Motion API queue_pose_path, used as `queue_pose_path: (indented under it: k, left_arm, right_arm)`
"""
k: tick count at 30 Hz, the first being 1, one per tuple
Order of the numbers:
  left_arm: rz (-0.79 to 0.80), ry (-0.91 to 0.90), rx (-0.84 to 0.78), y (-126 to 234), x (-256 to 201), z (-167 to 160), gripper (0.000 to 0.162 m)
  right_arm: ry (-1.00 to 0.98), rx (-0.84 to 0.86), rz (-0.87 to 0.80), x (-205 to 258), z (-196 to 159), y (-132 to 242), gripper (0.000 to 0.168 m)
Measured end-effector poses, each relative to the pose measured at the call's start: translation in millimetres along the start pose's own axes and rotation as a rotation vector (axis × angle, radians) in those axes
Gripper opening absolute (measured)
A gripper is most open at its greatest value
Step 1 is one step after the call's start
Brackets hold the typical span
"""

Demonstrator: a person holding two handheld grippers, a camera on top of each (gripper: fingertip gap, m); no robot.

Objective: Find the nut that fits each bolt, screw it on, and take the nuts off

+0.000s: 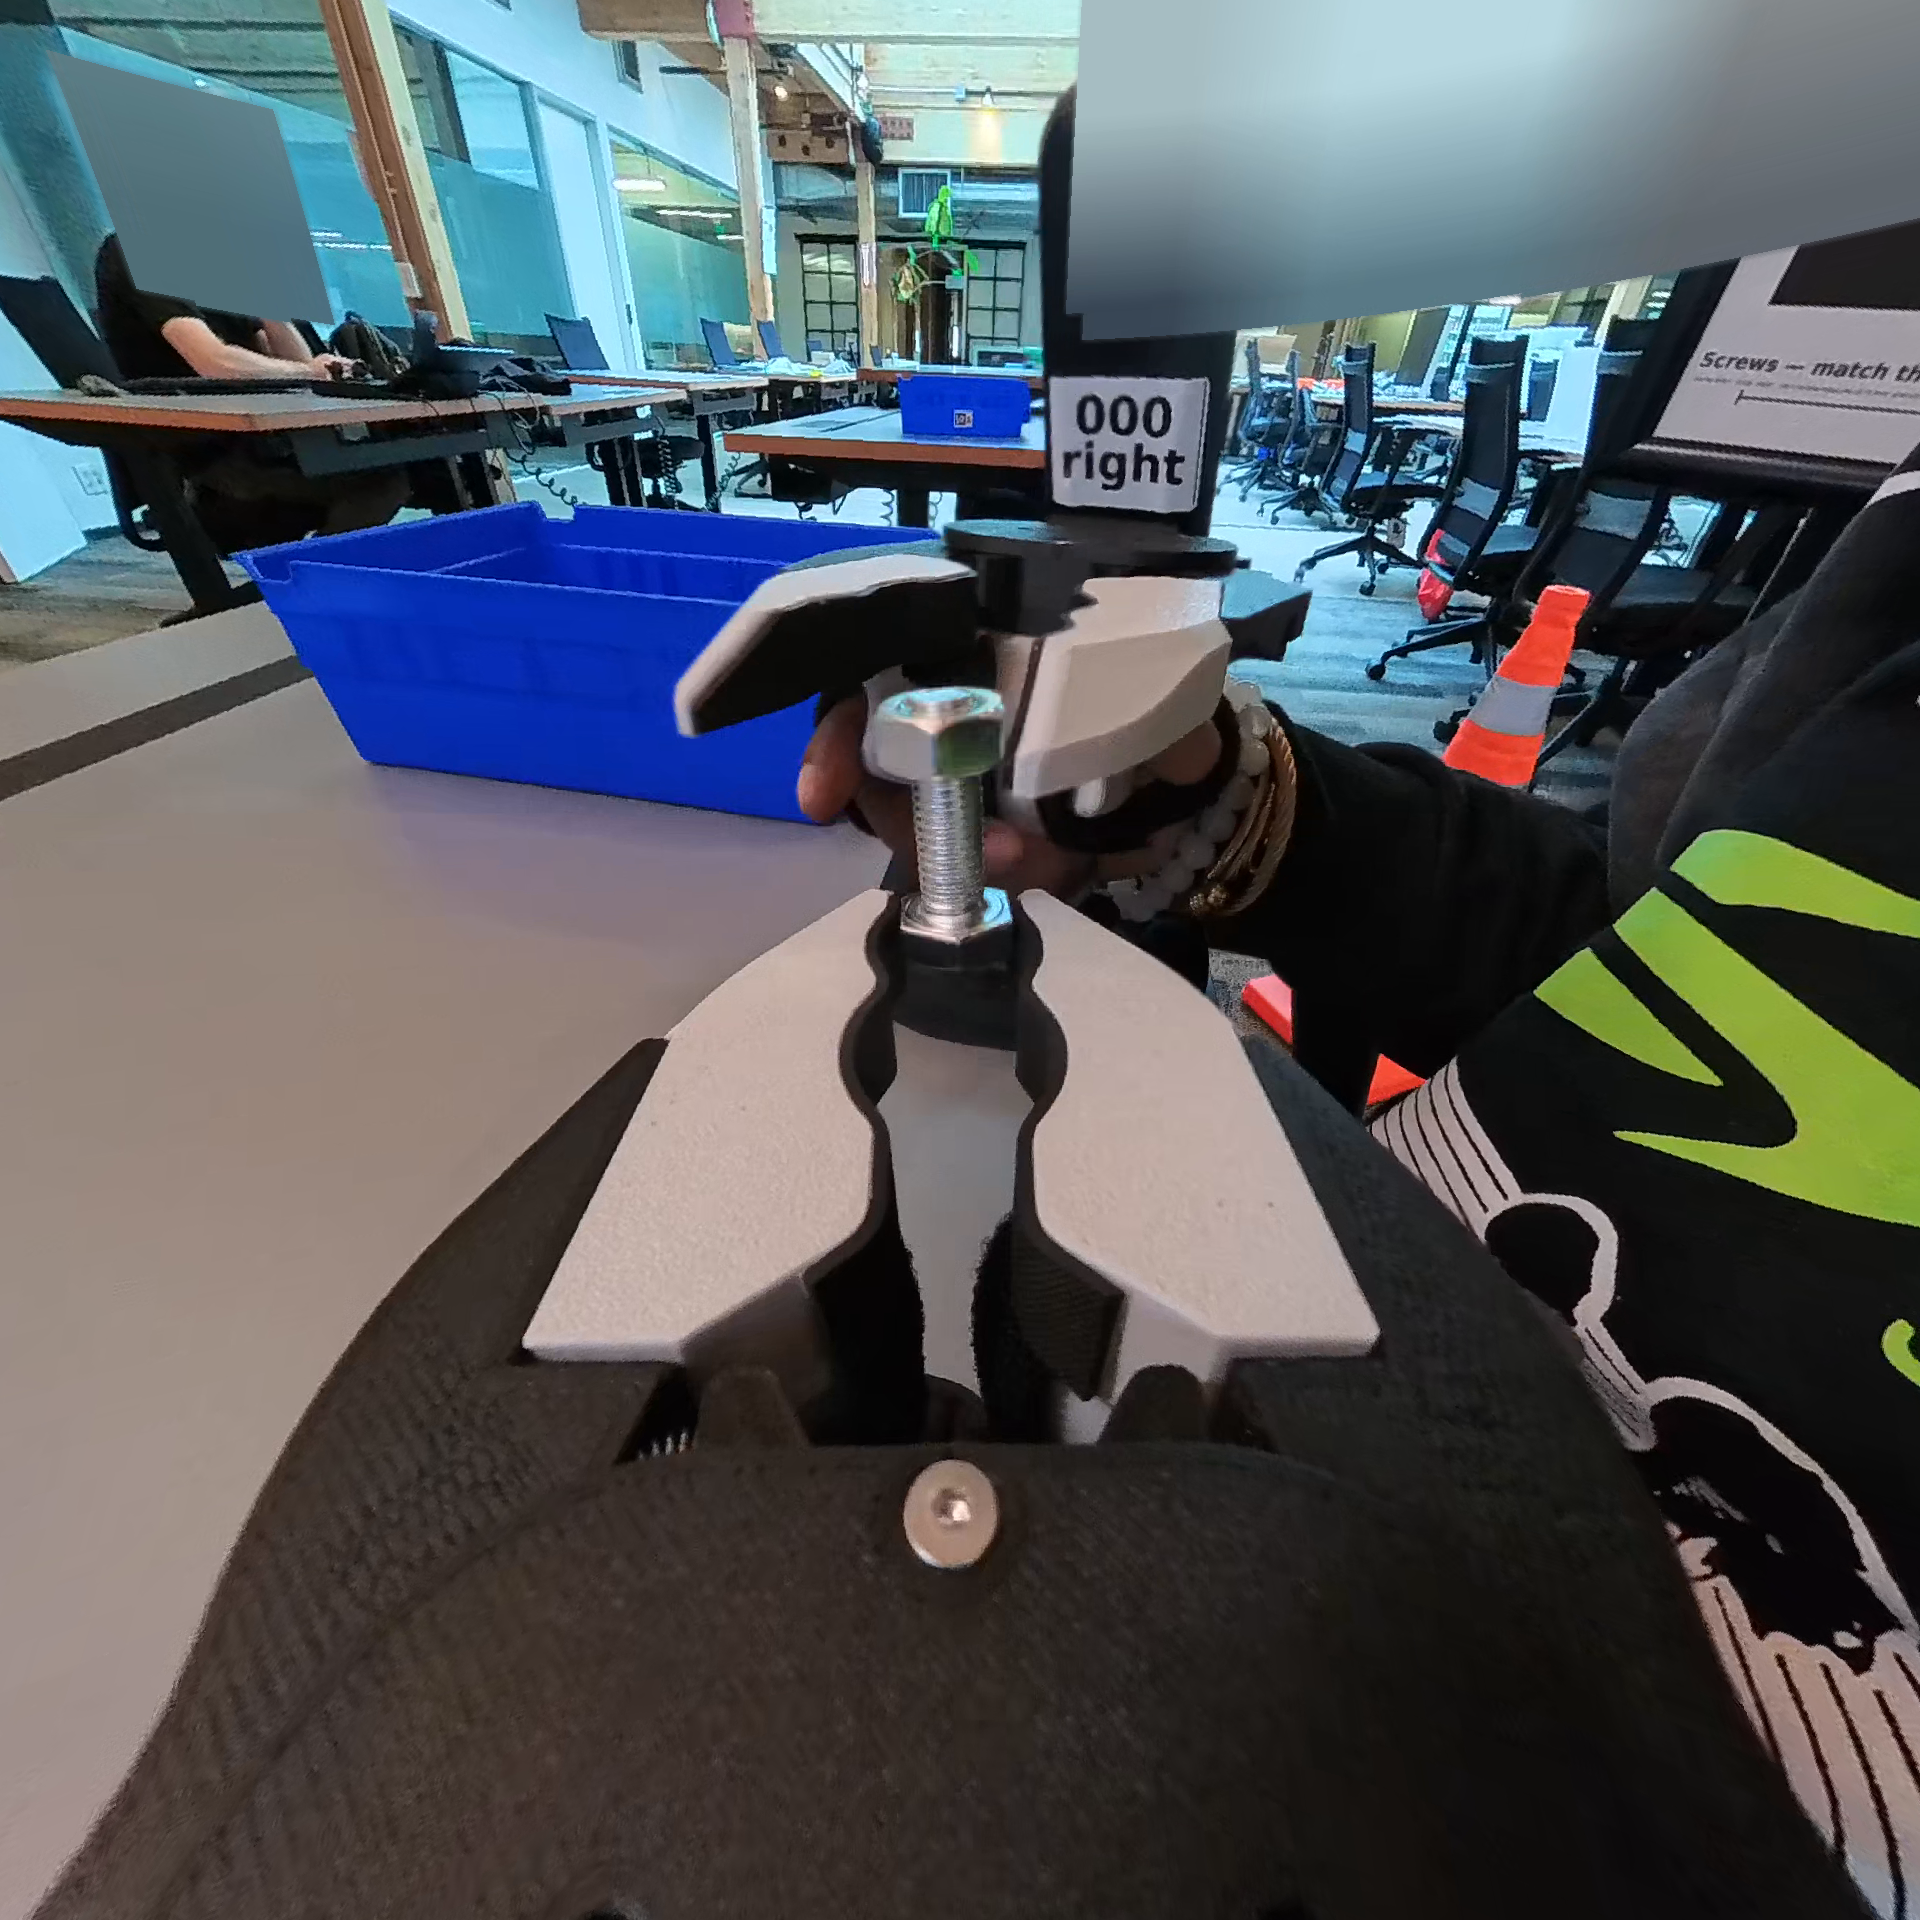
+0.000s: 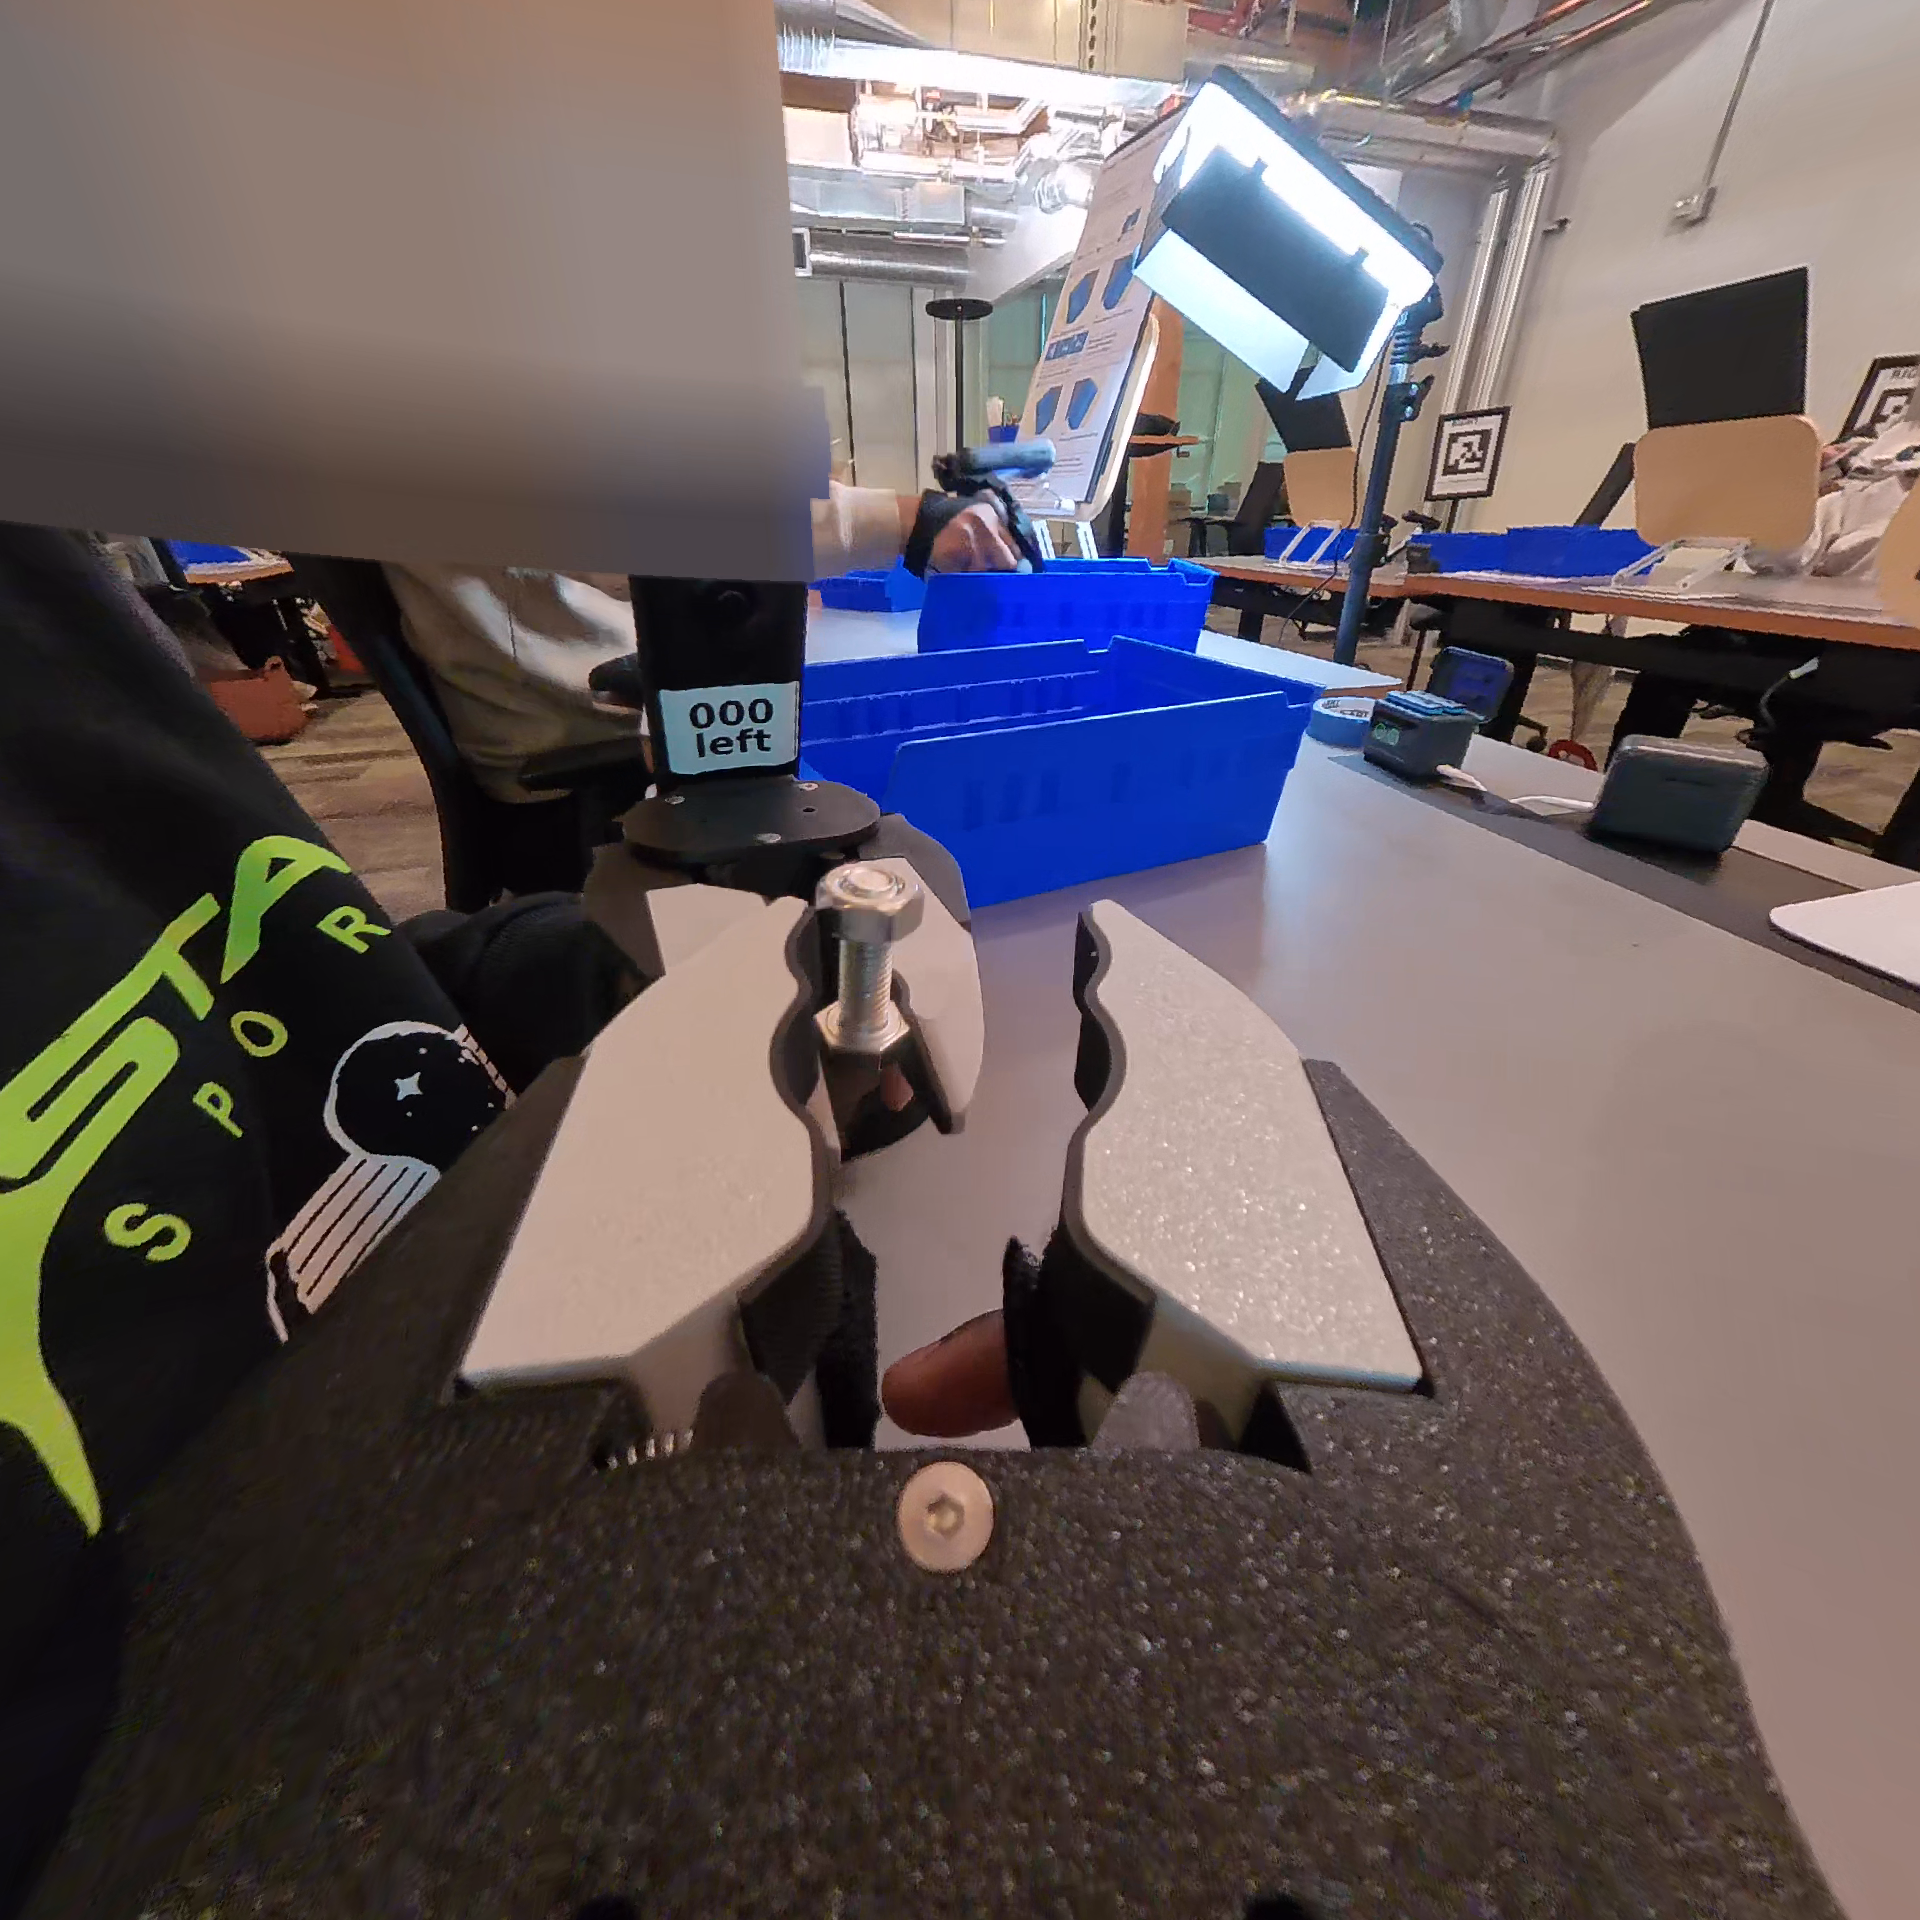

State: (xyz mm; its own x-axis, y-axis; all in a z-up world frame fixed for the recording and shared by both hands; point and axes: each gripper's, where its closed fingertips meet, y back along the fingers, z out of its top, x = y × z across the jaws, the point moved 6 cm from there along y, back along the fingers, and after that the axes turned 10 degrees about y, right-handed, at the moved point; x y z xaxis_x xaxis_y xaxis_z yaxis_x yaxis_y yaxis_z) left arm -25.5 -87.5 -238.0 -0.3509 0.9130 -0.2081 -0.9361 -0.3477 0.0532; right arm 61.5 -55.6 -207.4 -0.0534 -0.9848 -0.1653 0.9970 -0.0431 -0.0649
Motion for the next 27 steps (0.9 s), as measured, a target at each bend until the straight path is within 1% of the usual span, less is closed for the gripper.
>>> queue_pose_path:
  k: [3,5,8,10,12,18,23,27]
  left_arm:
    - [0.001,0.006,-0.004,0.5,0.5,0.4,0.019]
    - [-0.003,0.005,-0.007,0.7,0.3,0.6,0.019]
    - [-0.002,0.005,-0.004,0.5,0.3,0.5,0.019]
    - [-0.001,0.005,-0.004,0.5,0.4,0.4,0.019]
    - [-0.001,0.004,-0.003,0.5,0.3,0.4,0.019]
    - [0.005,-0.017,0.02,-1.5,-1.1,-1.6,0.019]
    - [0.006,-0.031,0.034,-2.3,-2.2,-2.9,0.019]
    - [0.007,-0.031,0.037,-2.4,-2.0,-3.1,0.019]
  right_arm:
    - [-0.001,0.001,-0.014,-1.7,-0.2,7.1,0.044]
    - [0.001,0.002,-0.042,-4.7,-0.4,11.8,0.039]
    - [-0.003,-0.017,-0.045,-5.4,1.2,16.8,0.037]
    - [-0.002,-0.023,-0.022,-2.5,2.3,15.8,0.041]
    - [0.001,-0.02,0.01,1.4,2.8,10.9,0.048]
    - [0.006,0.004,0.058,6.2,3.1,-17.1,0.059]
    - [0.015,0.039,0.055,3.5,0.9,-32.4,0.061]
    - [0.002,0.035,0.049,1.1,0.3,-31.5,0.061]
